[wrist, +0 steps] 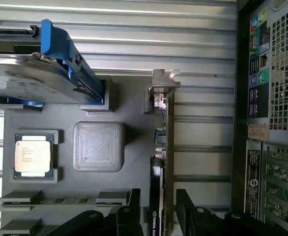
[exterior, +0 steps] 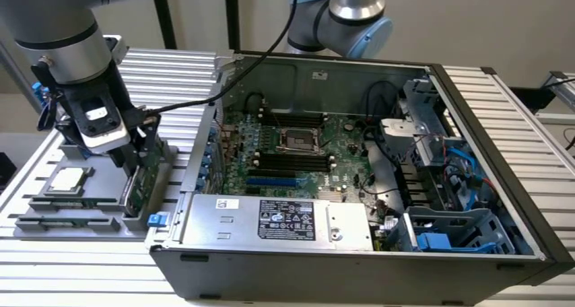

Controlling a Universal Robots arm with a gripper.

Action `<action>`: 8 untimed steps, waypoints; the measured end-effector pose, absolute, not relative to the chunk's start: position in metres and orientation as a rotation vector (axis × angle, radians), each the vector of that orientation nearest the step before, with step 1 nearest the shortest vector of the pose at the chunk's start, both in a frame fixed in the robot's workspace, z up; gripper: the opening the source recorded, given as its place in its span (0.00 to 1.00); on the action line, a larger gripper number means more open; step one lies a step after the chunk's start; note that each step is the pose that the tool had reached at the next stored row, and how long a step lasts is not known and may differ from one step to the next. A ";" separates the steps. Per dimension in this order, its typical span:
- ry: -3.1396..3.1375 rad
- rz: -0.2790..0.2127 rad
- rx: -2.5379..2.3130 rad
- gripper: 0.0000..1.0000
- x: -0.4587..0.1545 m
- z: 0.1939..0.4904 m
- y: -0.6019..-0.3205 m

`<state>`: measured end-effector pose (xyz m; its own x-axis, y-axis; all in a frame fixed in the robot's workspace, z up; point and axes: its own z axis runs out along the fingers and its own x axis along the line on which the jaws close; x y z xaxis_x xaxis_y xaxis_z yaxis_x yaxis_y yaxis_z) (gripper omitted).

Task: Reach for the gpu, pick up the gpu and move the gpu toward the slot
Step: 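Pick up the gpu and move the gpu toward the slot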

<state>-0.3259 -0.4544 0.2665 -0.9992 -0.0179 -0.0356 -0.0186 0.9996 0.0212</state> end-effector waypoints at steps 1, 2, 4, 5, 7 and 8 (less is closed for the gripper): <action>3.106 0.033 -0.028 0.42 -0.326 0.265 -0.454; 3.105 0.032 -0.028 0.42 -0.326 0.263 -0.454; 3.105 0.029 -0.028 0.42 -0.325 0.259 -0.454; 3.104 0.027 -0.029 0.42 -0.325 0.258 -0.454; 3.103 0.024 -0.028 0.42 -0.325 0.255 -0.454; 3.103 0.022 -0.029 0.42 -0.325 0.253 -0.454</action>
<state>-0.3252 -0.4539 0.2533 -0.9991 -0.0181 -0.0390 -0.0187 0.9997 0.0136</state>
